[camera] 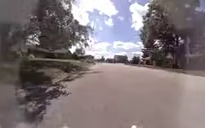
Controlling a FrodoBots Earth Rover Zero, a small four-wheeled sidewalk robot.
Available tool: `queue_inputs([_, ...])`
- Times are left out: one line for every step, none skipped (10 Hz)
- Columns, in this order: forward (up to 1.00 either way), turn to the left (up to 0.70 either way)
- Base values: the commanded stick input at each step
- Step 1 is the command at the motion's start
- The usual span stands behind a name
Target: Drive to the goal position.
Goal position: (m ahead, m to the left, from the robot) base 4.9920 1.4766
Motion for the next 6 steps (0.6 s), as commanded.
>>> queue_inputs([0.85,0.0])
queue_inputs([0.85,0.0])
queue_inputs([0.85,0.0])
queue_inputs([0.85,0.0])
queue_inputs([0.85,0.0])
queue_inputs([0.85,0.0])
